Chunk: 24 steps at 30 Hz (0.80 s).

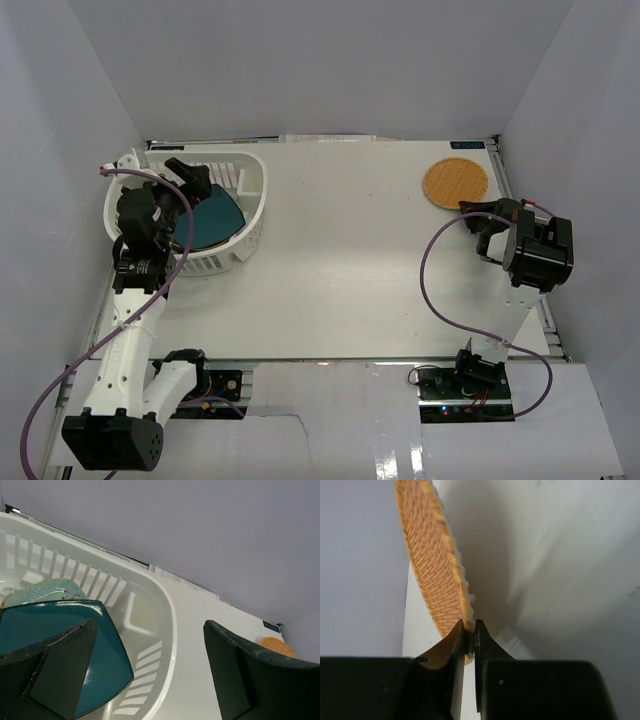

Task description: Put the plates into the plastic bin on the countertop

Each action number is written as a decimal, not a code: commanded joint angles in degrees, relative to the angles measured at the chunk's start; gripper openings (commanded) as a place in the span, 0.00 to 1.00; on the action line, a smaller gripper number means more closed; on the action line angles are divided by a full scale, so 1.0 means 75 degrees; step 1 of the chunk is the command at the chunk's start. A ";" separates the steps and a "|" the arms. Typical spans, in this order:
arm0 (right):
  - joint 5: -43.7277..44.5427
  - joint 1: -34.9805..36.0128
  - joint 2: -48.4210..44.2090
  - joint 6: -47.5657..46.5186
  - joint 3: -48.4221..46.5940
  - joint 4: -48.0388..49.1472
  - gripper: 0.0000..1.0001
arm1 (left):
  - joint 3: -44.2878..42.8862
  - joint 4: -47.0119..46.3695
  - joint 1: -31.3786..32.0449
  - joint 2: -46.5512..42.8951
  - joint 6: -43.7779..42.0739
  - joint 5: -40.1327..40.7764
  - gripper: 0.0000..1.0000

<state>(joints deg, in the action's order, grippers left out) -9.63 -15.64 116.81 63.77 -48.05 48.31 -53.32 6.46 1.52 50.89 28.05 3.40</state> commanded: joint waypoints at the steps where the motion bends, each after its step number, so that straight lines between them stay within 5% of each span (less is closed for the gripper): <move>1: -0.0295 0.0034 -0.0187 -0.0194 0.0300 0.0318 0.08 | -0.0004 -0.0345 0.0008 0.0034 -0.0014 -0.0533 0.98; 6: -0.1269 0.0501 -0.1777 -0.0077 0.0922 0.1408 0.08 | -0.0086 -0.1302 0.0008 0.0292 0.0196 -0.3027 0.98; 11: -0.1903 0.2021 -0.3198 -0.0743 0.0269 0.0557 0.08 | -0.0226 -0.2079 0.0172 0.0129 0.0490 -0.5277 0.98; 19: -0.1425 0.5164 -0.2511 -0.1623 -0.2611 -0.1482 0.08 | -0.0250 -0.2127 0.0944 -0.0866 0.0444 -0.5832 0.98; 24: -0.1014 0.6794 -0.1350 -0.1670 -0.4195 -0.1988 0.08 | -0.0110 -0.1753 0.1601 -0.1464 -0.0118 -0.4782 0.98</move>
<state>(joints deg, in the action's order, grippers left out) -20.12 31.35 103.13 53.17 -73.47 36.84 -53.30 -7.55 11.46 42.15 30.04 -36.21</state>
